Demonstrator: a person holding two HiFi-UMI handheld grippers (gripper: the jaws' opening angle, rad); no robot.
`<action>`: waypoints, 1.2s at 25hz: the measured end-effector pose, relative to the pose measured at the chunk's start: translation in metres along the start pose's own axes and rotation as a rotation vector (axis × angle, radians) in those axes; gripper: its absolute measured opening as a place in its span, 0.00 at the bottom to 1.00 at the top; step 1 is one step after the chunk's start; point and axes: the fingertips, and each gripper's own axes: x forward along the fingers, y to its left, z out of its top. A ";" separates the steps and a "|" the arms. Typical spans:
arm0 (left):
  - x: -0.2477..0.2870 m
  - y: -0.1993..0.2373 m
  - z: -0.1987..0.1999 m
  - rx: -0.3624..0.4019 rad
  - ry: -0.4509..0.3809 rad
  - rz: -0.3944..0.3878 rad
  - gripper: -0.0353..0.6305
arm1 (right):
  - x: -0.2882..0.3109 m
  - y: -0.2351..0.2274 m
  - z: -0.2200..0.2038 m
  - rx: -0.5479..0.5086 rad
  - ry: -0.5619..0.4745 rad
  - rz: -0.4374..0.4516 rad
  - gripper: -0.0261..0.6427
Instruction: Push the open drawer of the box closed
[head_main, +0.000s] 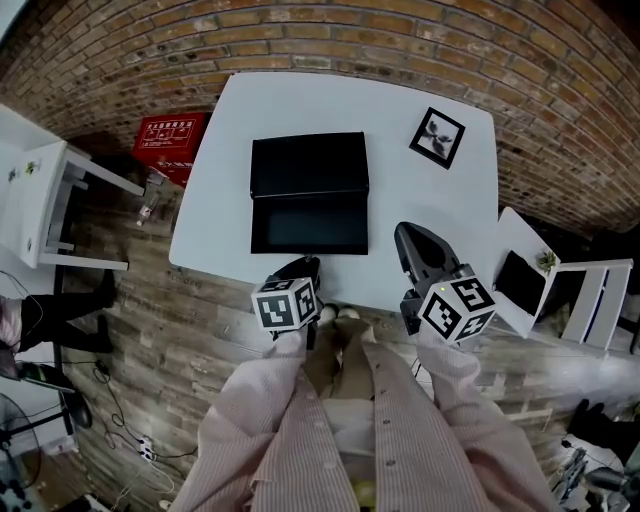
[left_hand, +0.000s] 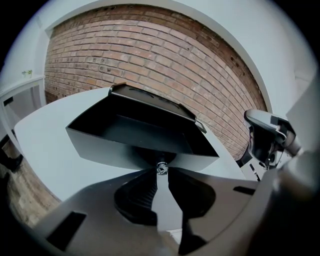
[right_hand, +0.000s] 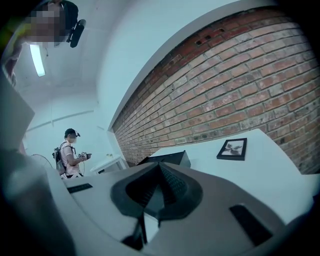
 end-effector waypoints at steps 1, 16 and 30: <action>0.000 0.000 0.000 0.001 0.002 -0.001 0.14 | 0.000 0.000 0.000 0.003 0.000 -0.001 0.04; 0.000 0.000 0.000 0.057 0.067 0.031 0.14 | 0.013 0.007 -0.004 -0.020 0.014 0.017 0.04; 0.002 -0.003 0.010 0.085 0.062 0.040 0.14 | 0.021 0.008 -0.002 -0.030 0.015 0.028 0.04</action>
